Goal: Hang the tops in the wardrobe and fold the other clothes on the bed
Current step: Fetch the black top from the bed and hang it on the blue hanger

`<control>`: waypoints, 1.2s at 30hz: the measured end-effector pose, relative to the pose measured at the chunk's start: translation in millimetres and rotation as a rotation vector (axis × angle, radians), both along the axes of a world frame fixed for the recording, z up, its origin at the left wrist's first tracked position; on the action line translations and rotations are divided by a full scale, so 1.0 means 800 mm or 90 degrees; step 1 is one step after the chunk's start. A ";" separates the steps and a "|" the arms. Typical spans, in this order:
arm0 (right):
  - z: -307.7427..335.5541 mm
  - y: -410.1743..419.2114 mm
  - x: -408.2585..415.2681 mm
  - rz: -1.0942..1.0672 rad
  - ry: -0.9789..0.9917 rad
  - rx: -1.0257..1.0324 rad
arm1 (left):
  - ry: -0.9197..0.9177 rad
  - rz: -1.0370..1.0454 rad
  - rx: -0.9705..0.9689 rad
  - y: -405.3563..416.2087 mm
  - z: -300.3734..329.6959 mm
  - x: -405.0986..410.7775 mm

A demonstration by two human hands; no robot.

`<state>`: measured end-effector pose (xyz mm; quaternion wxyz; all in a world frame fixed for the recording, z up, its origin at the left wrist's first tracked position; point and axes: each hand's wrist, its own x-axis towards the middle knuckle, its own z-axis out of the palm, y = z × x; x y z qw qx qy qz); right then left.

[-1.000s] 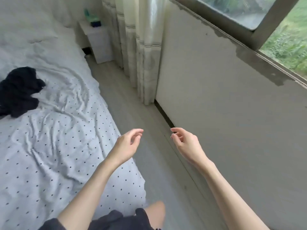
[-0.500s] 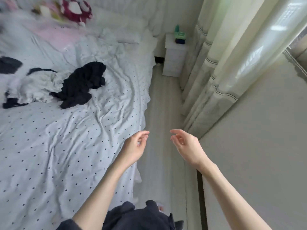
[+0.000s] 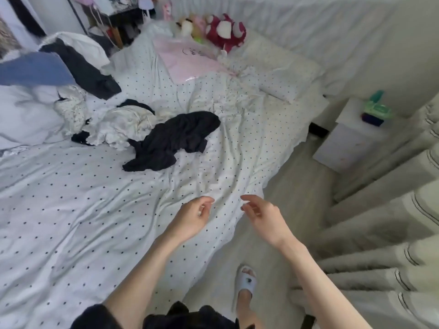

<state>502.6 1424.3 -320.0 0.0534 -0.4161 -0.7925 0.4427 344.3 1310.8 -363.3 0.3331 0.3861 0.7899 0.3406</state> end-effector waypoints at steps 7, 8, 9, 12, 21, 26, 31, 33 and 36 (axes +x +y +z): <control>-0.012 0.188 -0.077 0.099 -0.003 -0.036 | -0.013 0.106 -0.061 0.134 -0.005 -0.032; -0.017 0.202 -0.089 0.123 -0.009 -0.035 | -0.015 0.124 -0.070 0.138 -0.008 -0.037; -0.025 0.220 -0.107 0.150 -0.018 -0.038 | -0.017 0.145 -0.074 0.146 -0.014 -0.045; -0.051 0.268 -0.159 0.219 -0.052 -0.056 | -0.021 0.221 -0.093 0.173 -0.040 -0.070; -0.183 0.434 -0.337 0.393 -0.179 -0.008 | 0.047 0.280 -0.197 0.319 -0.169 -0.209; -0.250 0.497 -0.406 0.438 -0.188 0.142 | 0.163 0.250 -0.246 0.399 -0.229 -0.271; -0.331 0.542 -0.481 0.528 -0.176 0.342 | 0.293 0.227 -0.317 0.461 -0.299 -0.316; -0.364 0.550 -0.504 0.592 -0.221 0.408 | 0.339 0.249 -0.388 0.465 -0.326 -0.331; -0.383 0.555 -0.518 0.621 -0.181 0.496 | 0.341 0.283 -0.486 0.454 -0.338 -0.349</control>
